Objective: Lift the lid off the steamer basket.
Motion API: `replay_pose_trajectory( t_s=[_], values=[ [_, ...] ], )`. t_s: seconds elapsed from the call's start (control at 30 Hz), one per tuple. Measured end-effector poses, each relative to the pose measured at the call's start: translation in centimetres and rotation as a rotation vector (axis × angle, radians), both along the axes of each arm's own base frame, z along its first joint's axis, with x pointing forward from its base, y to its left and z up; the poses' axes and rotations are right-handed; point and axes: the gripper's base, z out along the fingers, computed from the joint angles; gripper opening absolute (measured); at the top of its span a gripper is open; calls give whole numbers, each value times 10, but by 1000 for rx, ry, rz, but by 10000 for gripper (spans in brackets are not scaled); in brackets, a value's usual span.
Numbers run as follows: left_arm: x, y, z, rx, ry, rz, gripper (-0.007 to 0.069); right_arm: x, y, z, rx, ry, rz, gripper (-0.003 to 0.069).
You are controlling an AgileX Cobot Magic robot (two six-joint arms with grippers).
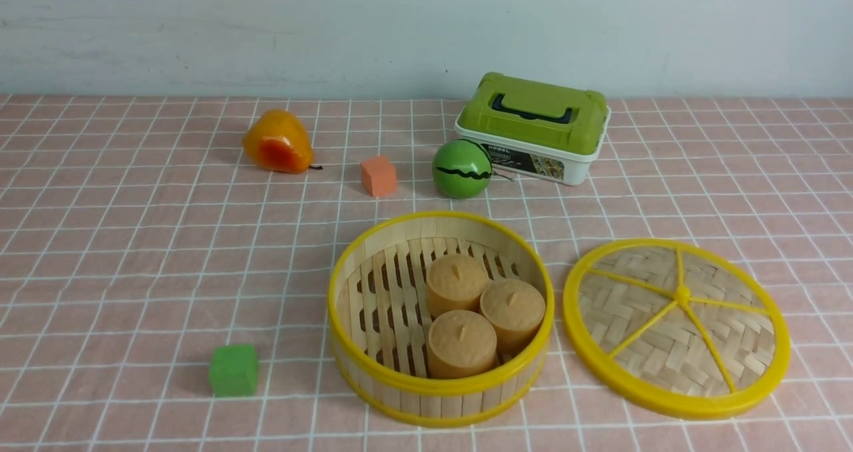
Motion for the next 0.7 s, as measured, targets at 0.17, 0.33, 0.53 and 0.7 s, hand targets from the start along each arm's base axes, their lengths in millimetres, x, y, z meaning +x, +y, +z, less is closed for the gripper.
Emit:
replay_pose_trajectory(
  t_s=[0.17, 0.33, 0.53, 0.7],
  values=[
    [0, 0, 0, 0, 0, 0, 239, -1, 0, -3, 11, 43, -1, -22],
    [0, 0, 0, 0, 0, 0, 239, -2, 1, -3, 11, 60, 10, -22],
    [0, 0, 0, 0, 0, 0, 239, -2, 1, -3, 11, 63, 11, -25],
    [0, 0, 0, 0, 0, 0, 239, -2, 1, -3, 11, 63, 11, -19]
  ],
)
